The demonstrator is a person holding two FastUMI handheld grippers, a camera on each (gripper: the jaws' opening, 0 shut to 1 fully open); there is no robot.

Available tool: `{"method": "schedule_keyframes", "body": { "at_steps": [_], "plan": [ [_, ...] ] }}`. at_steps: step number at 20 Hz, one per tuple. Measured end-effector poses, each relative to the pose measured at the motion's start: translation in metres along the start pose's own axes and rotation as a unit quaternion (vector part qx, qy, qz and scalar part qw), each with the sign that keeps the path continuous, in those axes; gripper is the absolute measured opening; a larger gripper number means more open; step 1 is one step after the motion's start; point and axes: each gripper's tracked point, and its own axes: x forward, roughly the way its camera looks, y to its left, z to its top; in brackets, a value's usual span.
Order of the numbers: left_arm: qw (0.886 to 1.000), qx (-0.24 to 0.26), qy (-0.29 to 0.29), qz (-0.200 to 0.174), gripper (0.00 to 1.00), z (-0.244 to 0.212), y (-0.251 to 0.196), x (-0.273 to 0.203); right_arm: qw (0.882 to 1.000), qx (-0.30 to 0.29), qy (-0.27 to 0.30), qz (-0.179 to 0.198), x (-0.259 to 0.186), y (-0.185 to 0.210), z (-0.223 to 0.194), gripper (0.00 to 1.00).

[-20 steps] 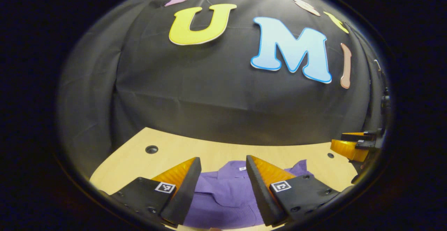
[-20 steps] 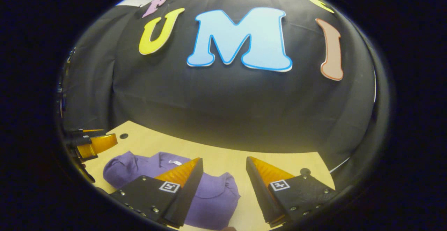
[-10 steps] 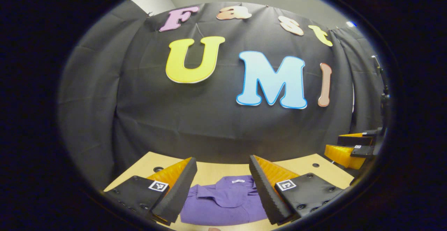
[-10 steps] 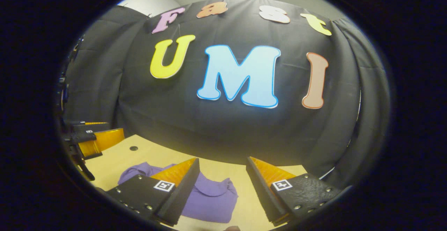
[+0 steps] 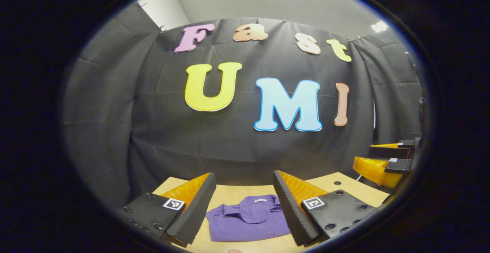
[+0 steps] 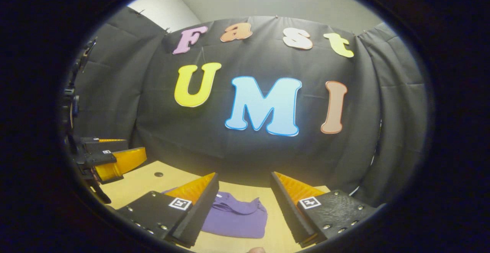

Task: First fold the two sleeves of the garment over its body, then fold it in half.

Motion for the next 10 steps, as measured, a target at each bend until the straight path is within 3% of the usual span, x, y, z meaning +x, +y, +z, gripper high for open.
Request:
{"method": "schedule_keyframes", "body": {
  "at_steps": [10],
  "plan": [
    [1.0, 0.005, -0.008, -0.02, 0.93, 0.0, -0.004, -0.023, 0.999, 0.013, -0.012, -0.038, -0.046, -0.008, 0.001, 0.87]
  ]
}}
